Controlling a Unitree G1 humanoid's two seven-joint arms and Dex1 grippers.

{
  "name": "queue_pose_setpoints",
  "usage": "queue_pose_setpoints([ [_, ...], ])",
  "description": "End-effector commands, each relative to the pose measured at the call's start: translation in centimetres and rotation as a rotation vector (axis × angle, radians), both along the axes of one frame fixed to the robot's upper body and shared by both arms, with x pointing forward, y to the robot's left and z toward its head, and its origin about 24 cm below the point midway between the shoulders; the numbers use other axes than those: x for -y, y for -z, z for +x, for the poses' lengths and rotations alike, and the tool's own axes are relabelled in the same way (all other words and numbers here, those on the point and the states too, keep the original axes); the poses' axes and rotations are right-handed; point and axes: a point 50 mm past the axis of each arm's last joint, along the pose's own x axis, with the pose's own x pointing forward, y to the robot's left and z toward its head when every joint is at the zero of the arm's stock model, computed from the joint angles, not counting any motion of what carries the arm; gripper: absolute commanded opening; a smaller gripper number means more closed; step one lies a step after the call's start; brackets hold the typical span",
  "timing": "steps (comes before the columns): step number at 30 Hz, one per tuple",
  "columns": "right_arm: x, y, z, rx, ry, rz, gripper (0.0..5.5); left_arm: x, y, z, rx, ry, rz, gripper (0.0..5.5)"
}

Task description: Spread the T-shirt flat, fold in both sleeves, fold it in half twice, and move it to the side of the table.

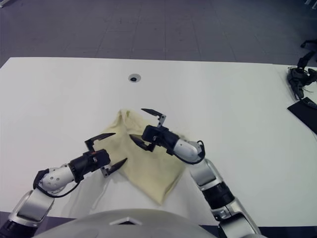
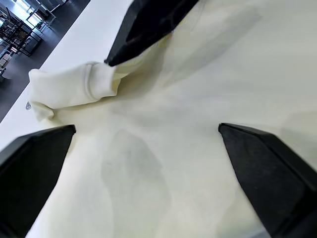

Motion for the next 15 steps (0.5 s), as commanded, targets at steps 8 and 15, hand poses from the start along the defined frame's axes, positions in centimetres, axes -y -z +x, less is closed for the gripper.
queue_pose_setpoints([
  [8,-1.2,2.1,2.2,0.035,0.035,-0.096,5.4,-0.6,1.1,-0.1,-0.047,-0.008,0.066,5.38],
  [15,0.1,1.0,4.3,0.097,0.212,0.005,5.4,-0.5,1.2,-0.3,-0.047,-0.004,0.066,5.38],
])
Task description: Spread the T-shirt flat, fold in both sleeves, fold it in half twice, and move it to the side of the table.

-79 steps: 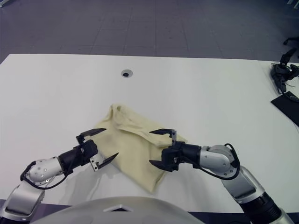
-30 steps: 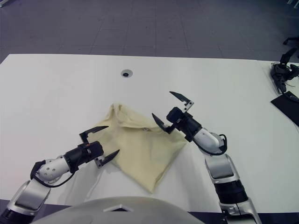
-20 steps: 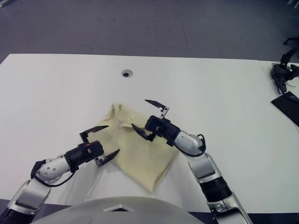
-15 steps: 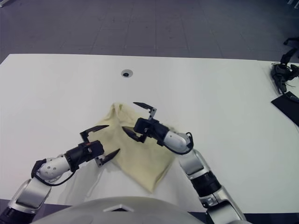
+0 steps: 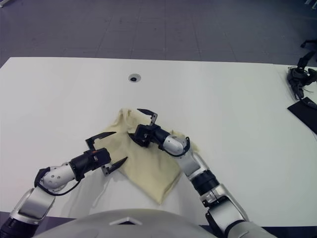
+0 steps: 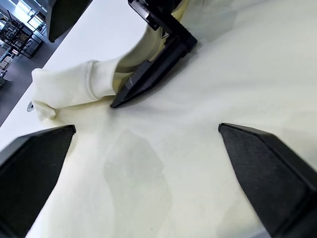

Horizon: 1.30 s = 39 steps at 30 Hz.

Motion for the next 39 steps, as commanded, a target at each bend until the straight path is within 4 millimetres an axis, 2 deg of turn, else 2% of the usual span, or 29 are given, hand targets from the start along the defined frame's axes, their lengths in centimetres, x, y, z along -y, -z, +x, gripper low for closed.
queue_pose_setpoints([
  [1,1.4,-1.5,1.3,0.058,0.112,0.089,5.4,-0.5,1.1,-0.5,-0.056,-0.009,0.067,5.38],
  [4,3.1,-2.3,1.8,0.099,0.184,0.114,5.4,-0.6,1.2,-0.7,-0.061,-0.013,0.069,5.38],
  [7,5.4,-2.2,2.1,0.099,0.251,0.065,5.4,-0.7,1.2,-0.8,-0.062,-0.019,0.07,5.38],
  [12,8.9,-2.1,1.1,0.096,0.32,0.017,5.4,-1.5,0.7,-0.7,-0.045,-0.041,0.082,5.38],
  [15,9.7,-3.5,0.1,0.112,0.264,0.037,5.4,-2.1,-0.6,0.1,0.011,-0.088,0.047,5.38],
  [17,10.0,-4.1,-0.9,0.06,0.162,0.042,5.4,-2.4,-1.7,0.7,0.051,-0.119,-0.002,5.38],
  [20,10.9,-4.2,-2.2,0.026,0.025,-0.091,5.4,-2.3,-4.0,1.0,0.099,-0.145,-0.135,5.38],
  [23,11.9,-4.4,-3.1,0.016,-0.028,-0.158,5.4,-2.2,-5.9,1.0,0.144,-0.145,-0.229,5.38],
  [28,12.8,-3.2,-4.5,-0.055,-0.108,-0.29,5.4,-2.1,-7.6,1.0,0.16,-0.146,-0.338,5.38],
  [34,12.3,-0.5,-4.2,0.033,-0.156,-0.521,5.4,-2.3,-8.3,1.4,0.173,-0.171,-0.372,5.38],
  [39,14.4,0.2,-5.3,-0.03,-0.179,-0.631,5.4,-2.8,-8.4,1.4,0.186,-0.19,-0.337,5.38],
])
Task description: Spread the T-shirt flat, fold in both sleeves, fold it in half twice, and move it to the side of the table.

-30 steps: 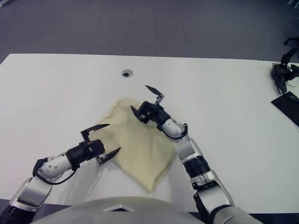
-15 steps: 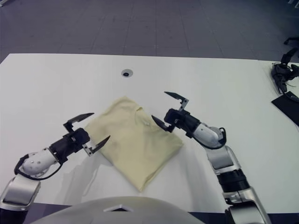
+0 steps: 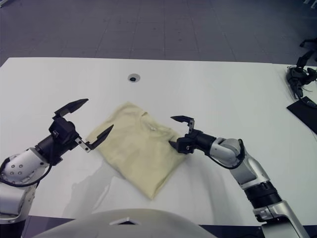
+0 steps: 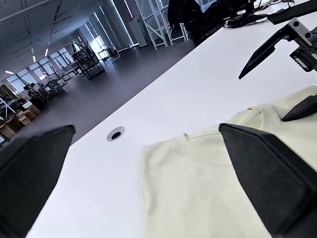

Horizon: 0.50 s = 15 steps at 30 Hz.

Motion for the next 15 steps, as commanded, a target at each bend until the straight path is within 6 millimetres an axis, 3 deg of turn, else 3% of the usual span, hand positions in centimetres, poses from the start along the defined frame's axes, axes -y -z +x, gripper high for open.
queue_pose_setpoints([
  [1,3.2,2.3,-2.0,-0.16,0.025,-0.211,5.4,-0.5,-0.3,-0.1,0.01,-0.023,0.037,5.38],
  [4,5.9,1.0,-2.9,-0.196,0.079,-0.304,5.4,-0.7,-0.2,-0.3,0.007,-0.025,0.064,5.38],
  [7,7.2,-0.3,-4.2,-0.248,0.097,-0.354,5.4,-0.9,0.1,-0.4,0.002,-0.039,0.079,5.38],
  [9,6.7,-0.6,-5.2,-0.294,0.064,-0.353,5.4,-0.7,0.3,-0.7,-0.006,-0.034,0.081,5.38],
  [12,4.4,-0.8,-7.4,-0.4,-0.053,-0.295,5.4,-0.4,0.5,-0.9,-0.01,-0.027,0.087,5.38],
  [15,2.3,-1.5,-8.1,-0.416,-0.133,-0.218,5.4,-0.1,0.5,-0.9,0.002,-0.02,0.099,5.38],
])
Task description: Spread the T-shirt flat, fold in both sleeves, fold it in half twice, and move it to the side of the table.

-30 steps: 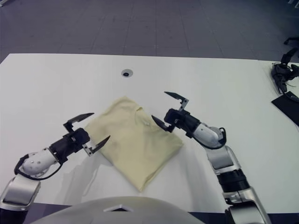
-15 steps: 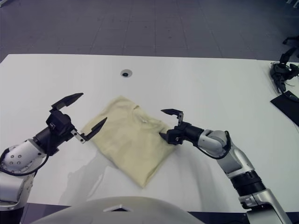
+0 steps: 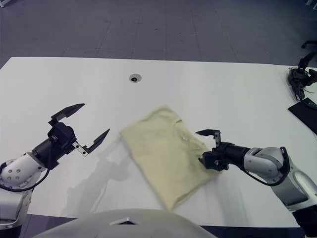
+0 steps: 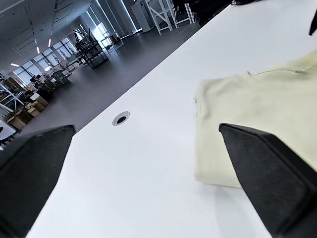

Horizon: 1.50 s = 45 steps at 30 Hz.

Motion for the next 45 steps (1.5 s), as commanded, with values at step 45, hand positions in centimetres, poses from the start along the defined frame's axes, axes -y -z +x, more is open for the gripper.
queue_pose_setpoints([
  [45,-3.3,-0.4,-0.9,0.24,-0.113,0.405,5.4,-2.0,2.7,-5.2,0.073,0.126,0.49,5.38],
])
